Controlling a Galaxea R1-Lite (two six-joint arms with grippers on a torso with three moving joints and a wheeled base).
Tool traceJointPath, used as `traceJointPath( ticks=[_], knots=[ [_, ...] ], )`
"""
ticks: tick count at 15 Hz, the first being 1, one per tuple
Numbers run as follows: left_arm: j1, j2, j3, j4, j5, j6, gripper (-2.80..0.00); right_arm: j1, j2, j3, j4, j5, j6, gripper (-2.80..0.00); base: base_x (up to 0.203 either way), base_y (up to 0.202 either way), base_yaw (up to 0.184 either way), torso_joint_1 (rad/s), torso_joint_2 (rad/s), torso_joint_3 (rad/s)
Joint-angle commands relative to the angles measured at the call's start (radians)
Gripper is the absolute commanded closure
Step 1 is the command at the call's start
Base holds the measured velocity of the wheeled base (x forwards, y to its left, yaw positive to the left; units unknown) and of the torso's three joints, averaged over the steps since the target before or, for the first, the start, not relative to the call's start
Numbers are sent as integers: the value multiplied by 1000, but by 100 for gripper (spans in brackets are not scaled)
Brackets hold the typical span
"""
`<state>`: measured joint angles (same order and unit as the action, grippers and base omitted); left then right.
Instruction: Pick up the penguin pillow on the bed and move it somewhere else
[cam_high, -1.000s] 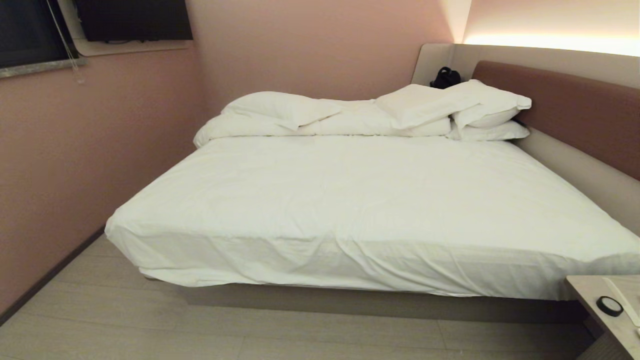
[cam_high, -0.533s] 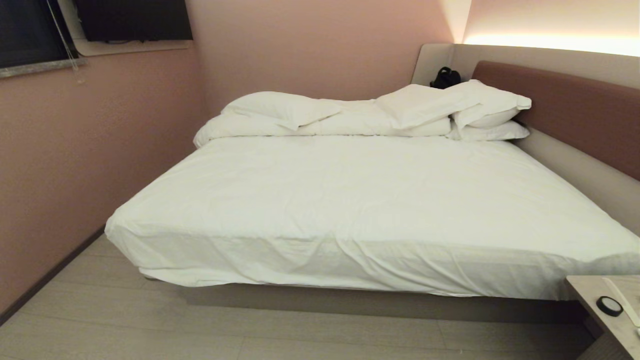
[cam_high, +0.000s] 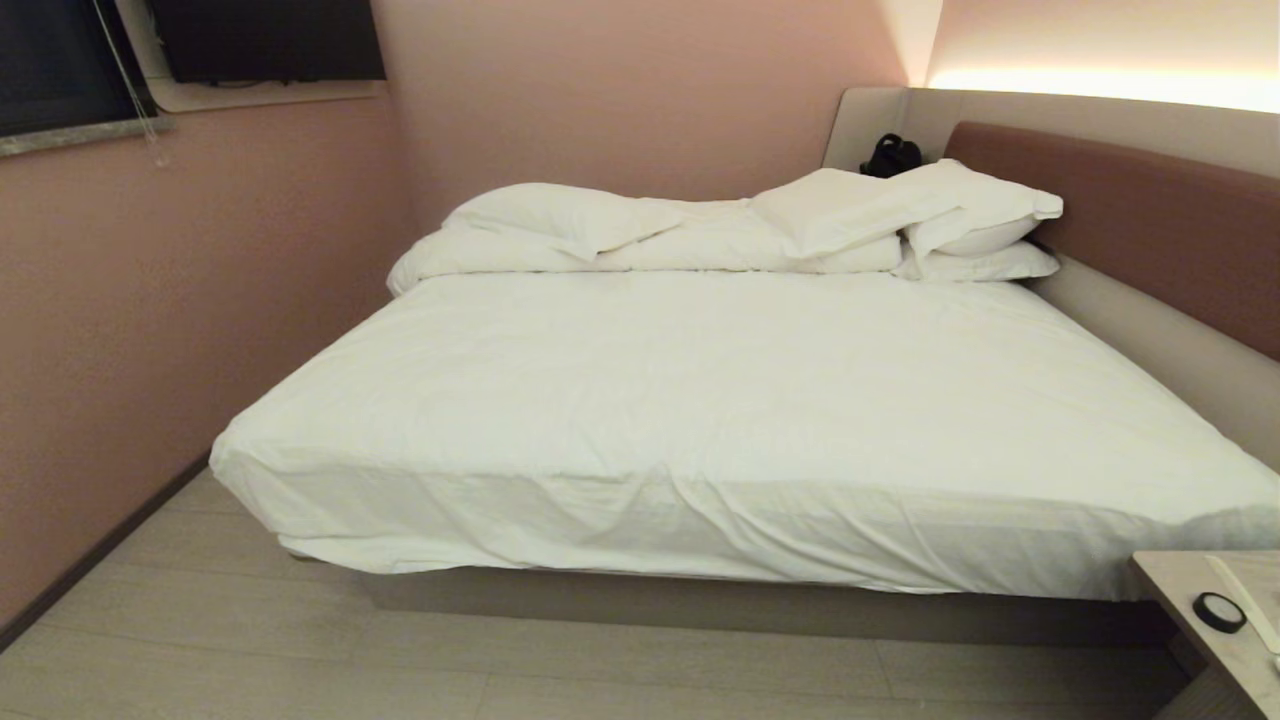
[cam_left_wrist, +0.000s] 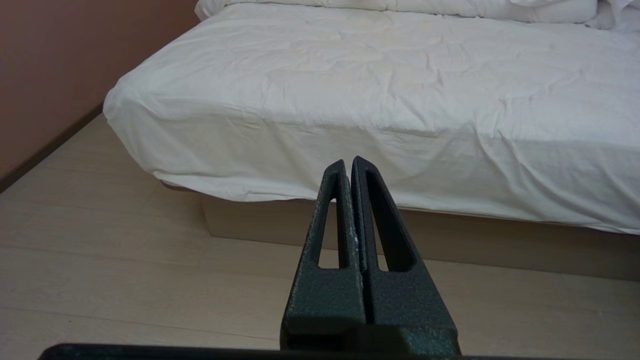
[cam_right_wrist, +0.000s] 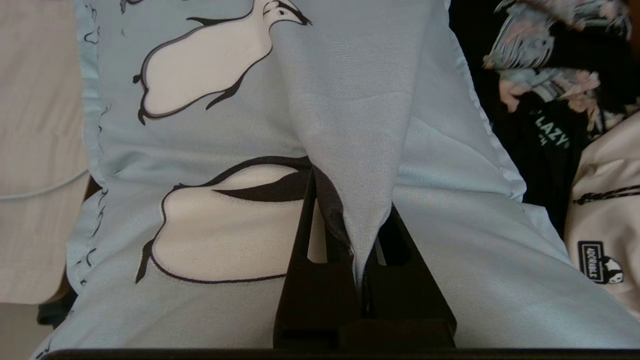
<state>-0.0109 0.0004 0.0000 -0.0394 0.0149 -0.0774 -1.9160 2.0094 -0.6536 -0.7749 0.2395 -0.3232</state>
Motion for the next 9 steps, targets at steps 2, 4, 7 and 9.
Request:
traceJointPath(
  ticks=[2,4,7,9],
  knots=[
    [0,0,0,-1,0,-1,0,0,54,-1,-4,0,-11,0,0,0,0,0,0,0],
    [0,0,0,-1,0,-1,0,0,86,-6,-5,0,-28,0,0,0,0,0,0,0],
    [0,0,0,-1,0,-1,0,-1,145,-19,-29,0,-70,0,0,0,0,0,0,0],
    [0,0,0,-1,0,-1,0,-2,171,-20,-64,0,-77,0,0,0,0,0,0,0]
  ],
)
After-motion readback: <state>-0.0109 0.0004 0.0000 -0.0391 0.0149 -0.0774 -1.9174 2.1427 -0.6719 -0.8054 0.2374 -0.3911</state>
